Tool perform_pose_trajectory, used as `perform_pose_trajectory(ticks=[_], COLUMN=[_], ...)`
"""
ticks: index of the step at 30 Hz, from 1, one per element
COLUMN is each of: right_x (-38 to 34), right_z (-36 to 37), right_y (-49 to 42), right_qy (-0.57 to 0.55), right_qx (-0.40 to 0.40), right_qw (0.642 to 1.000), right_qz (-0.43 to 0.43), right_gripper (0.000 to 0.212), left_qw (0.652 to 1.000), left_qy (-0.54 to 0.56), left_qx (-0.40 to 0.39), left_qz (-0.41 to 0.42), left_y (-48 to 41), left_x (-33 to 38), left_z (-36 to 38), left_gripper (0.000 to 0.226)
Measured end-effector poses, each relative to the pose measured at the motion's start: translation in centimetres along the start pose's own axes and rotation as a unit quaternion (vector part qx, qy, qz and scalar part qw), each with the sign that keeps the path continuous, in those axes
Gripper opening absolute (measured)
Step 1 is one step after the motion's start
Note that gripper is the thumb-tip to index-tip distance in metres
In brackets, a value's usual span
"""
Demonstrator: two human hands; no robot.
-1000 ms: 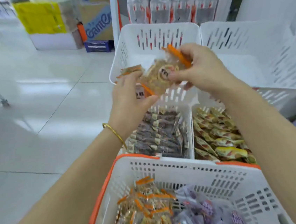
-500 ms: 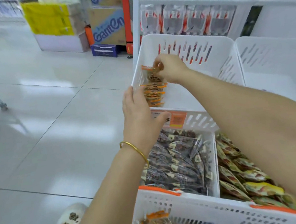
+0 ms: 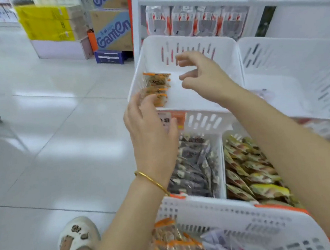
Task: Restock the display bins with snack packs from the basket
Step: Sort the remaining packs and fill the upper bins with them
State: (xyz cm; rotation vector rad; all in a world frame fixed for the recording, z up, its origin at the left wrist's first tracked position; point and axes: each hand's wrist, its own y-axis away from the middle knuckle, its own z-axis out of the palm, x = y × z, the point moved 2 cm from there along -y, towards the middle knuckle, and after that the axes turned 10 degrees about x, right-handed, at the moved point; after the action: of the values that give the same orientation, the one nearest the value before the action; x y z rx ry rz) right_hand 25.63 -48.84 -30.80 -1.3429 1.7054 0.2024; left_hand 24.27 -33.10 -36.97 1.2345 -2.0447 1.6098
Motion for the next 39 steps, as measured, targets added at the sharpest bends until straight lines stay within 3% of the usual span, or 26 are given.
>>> perform_pose_trajectory(ticks=[2, 5, 10, 13, 16, 20, 23, 25, 30, 35, 37, 39], right_x=[-0.6, 2.2, 11.5, 16.8, 20.5, 22.5, 23.2, 23.2, 22.8, 21.9, 21.6, 20.9], right_z=[-2.2, -3.9, -3.8, -1.9, 1.0, 6.2, 9.2, 10.0, 10.0, 8.7, 7.2, 4.5], right_y=[6.7, 17.3, 29.5, 32.7, 34.5, 34.4, 34.0, 33.7, 33.4, 34.5, 34.5, 33.5], right_qy=[-0.078, -0.112, -0.032, 0.052, 0.137, 0.207, 0.296, 0.367, 0.461, 0.486, 0.461, 0.36], right_qx=[0.017, 0.005, -0.068, -0.092, -0.12, -0.209, -0.27, -0.25, -0.223, -0.24, -0.215, -0.144], right_qw=[0.997, 0.992, 0.955, 0.94, 0.936, 0.939, 0.911, 0.893, 0.854, 0.839, 0.857, 0.906], right_qz=[-0.005, 0.051, 0.288, 0.326, 0.3, 0.176, 0.095, 0.071, 0.088, 0.047, 0.08, 0.17], right_gripper=[0.051, 0.046, 0.032, 0.03, 0.029, 0.044, 0.053, 0.051, 0.036, 0.039, 0.036, 0.031], left_qw=[0.997, 0.969, 0.862, 0.812, 0.8, 0.797, 0.798, 0.796, 0.795, 0.785, 0.783, 0.787], left_qy=[0.007, -0.015, -0.123, -0.158, -0.182, -0.203, -0.187, -0.186, -0.18, -0.174, -0.174, -0.166], left_qx=[-0.053, -0.232, -0.484, -0.555, -0.569, -0.567, -0.57, -0.574, -0.578, -0.593, -0.596, -0.592], left_qz=[0.052, 0.08, 0.083, 0.086, 0.062, 0.053, 0.048, 0.046, 0.038, 0.043, 0.044, 0.042], left_y=[3.0, 8.7, 17.6, 19.9, 20.4, 20.8, 21.2, 21.2, 21.1, 21.5, 21.6, 21.6], left_x=[2.0, 3.2, 2.6, 2.1, 0.9, -0.1, -0.4, -0.5, 0.0, 0.6, 0.7, 1.0], left_z=[-0.6, -1.7, -2.6, -2.8, -3.2, -2.6, -2.2, -2.0, -1.2, -0.9, -0.9, -0.8], left_gripper=[0.048, 0.05, 0.061, 0.057, 0.056, 0.053, 0.048, 0.05, 0.051, 0.048, 0.048, 0.05])
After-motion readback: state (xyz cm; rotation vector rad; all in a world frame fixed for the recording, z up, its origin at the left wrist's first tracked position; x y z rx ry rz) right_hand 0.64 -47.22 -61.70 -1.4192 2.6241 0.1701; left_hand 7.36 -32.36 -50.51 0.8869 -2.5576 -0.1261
